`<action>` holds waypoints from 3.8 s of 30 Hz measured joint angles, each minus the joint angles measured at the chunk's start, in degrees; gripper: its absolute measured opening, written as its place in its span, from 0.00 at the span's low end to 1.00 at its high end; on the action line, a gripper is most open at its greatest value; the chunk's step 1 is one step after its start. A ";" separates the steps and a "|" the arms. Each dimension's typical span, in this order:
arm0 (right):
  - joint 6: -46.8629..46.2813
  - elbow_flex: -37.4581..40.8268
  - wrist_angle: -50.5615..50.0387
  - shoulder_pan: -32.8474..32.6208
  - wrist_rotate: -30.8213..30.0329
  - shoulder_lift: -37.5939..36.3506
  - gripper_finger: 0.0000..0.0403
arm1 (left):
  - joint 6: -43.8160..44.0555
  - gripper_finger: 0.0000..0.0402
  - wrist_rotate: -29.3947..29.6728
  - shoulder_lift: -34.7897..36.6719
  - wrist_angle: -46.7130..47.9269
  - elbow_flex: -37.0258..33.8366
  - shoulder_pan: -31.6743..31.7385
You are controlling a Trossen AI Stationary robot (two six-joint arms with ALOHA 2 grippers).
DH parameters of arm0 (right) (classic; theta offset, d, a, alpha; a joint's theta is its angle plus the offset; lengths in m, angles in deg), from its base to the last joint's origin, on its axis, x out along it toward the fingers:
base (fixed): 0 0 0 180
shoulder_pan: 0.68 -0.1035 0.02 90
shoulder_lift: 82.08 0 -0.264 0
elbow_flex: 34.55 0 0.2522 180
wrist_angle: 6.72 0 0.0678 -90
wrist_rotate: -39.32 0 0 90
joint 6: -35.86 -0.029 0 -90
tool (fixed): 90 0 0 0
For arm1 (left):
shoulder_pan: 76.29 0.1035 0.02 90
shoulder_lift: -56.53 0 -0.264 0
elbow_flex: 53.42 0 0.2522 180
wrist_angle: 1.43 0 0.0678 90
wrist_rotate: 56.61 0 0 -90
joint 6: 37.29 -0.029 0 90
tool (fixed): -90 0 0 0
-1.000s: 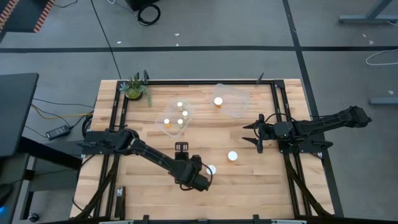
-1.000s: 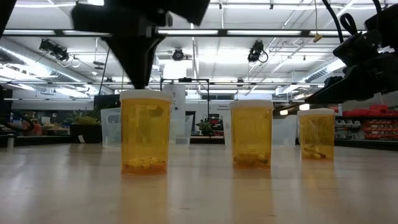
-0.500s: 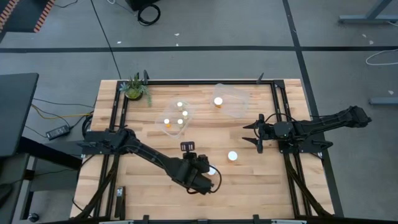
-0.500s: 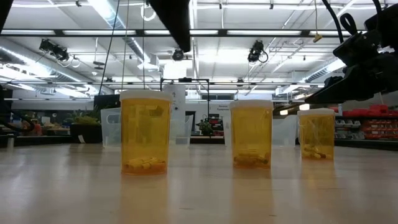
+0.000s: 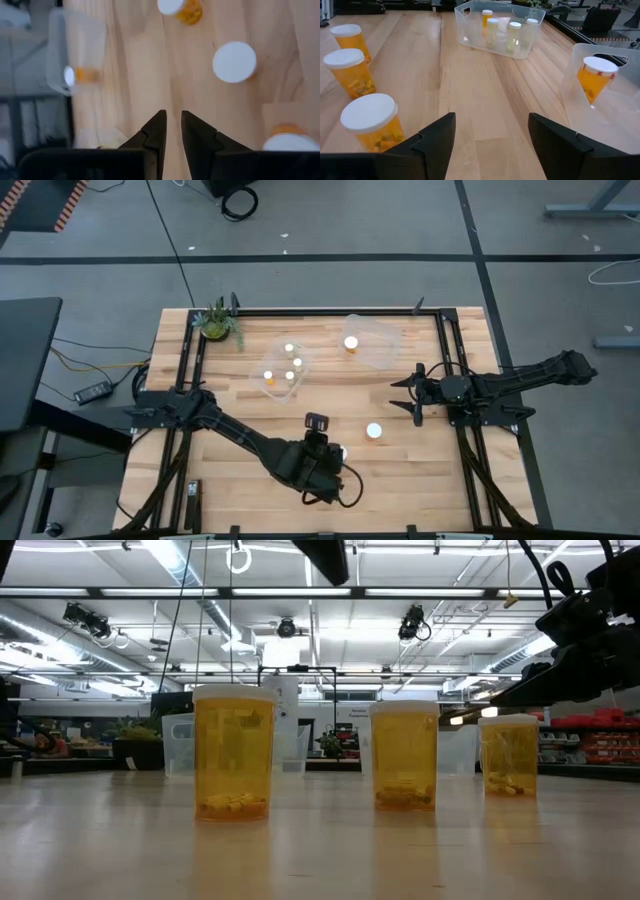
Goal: Pick and place medicine bottles into bin by pill shape (circle, oval)
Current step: Put the big orange pill bottle into the right transparent bin
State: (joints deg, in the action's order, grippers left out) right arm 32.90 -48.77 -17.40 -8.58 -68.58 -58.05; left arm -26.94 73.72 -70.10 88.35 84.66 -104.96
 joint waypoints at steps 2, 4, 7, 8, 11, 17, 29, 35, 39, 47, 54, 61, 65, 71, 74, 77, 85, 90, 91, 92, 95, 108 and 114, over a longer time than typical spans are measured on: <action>0.02 0.00 0.01 -0.02 -0.01 -0.01 0.64 | -5.34 0.16 0.09 0.00 -0.59 0.64 0.38; 0.02 0.01 0.00 -0.01 0.00 0.00 0.64 | -10.57 0.15 0.14 0.00 -0.39 0.71 1.04; 0.00 0.01 0.00 -0.02 -0.01 0.00 0.64 | -16.05 0.13 0.19 0.30 0.72 0.69 2.66; 0.02 -0.01 0.00 -0.02 0.01 0.00 0.64 | -17.14 0.12 0.25 0.46 0.70 0.69 3.24; 0.02 0.01 0.00 0.00 -0.01 -0.02 0.64 | -18.15 0.10 0.38 1.88 1.60 0.56 4.59; 0.01 0.01 -0.02 -0.01 0.00 -0.01 0.64 | -19.43 0.06 0.45 7.68 -2.74 -7.11 5.48; 0.79 0.01 -0.02 0.00 -0.05 -0.02 0.64 | -23.57 0.05 -9.89 25.76 -38.09 -41.60 8.00; 12.90 0.03 0.76 0.70 -2.18 -0.02 0.64 | -25.89 0.05 -12.46 30.76 -48.42 -51.26 9.41; 13.27 0.05 2.37 0.70 -2.14 -0.02 0.64 | -29.01 0.04 -14.77 34.15 -53.49 -57.35 12.13; -3.07 0.05 8.87 0.70 0.53 -0.02 0.64 | -29.76 0.07 -24.17 42.00 -65.59 -67.45 18.69; -10.57 0.03 12.09 0.70 0.32 -0.08 0.64 | -26.33 0.10 -29.69 48.16 -78.86 -74.81 19.92; -14.51 0.03 12.14 0.70 0.34 -0.08 0.64 | -24.25 0.10 -30.11 51.89 -88.73 -82.17 19.89; -14.56 -0.01 13.99 0.70 1.27 0.50 0.64 | -23.62 0.10 -30.13 53.50 -92.67 -85.61 19.74; -14.47 -2.50 13.92 0.59 2.41 3.95 0.64 | -22.96 0.10 -30.15 54.79 -100.28 -90.51 19.72; -14.45 -4.80 13.37 0.59 2.14 7.44 0.64 | -22.74 0.10 -30.11 55.72 -100.33 -92.42 19.72; -13.80 -7.60 12.70 0.59 2.13 12.07 0.64 | -22.67 0.10 -30.10 57.01 -101.40 -93.93 19.72; -13.49 -18.49 5.37 0.59 2.81 25.84 0.64 | -22.64 0.10 -30.08 62.68 -101.65 -97.66 19.72; -14.32 -25.46 0.58 0.59 3.69 33.53 0.64 | -22.53 0.10 -30.07 66.95 -101.68 -100.03 19.72; -14.65 -26.88 -0.58 0.57 4.16 35.05 0.64 | -22.54 0.10 -30.07 67.51 -101.99 -100.35 19.72; -14.86 -28.25 -1.13 0.36 4.56 36.64 0.64 | -22.57 0.10 -30.07 68.28 -102.10 -100.80 19.72; -14.94 -32.18 -3.42 -0.82 4.97 40.71 0.64 | -22.72 0.10 -30.06 70.30 -102.19 -102.11 19.72; -18.93 -44.80 -12.23 -6.64 1.45 52.83 0.64 | -23.50 0.10 -30.02 79.56 -105.56 -110.87 19.70; -23.91 -48.84 -21.27 -7.21 -0.28 55.07 0.64 | -24.18 0.10 -30.06 82.11 -108.44 -113.69 19.49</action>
State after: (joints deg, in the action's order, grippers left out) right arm 8.99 -97.61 -38.68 -15.79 -68.86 -2.98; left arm -51.11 43.65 12.01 -20.09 -29.02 -85.48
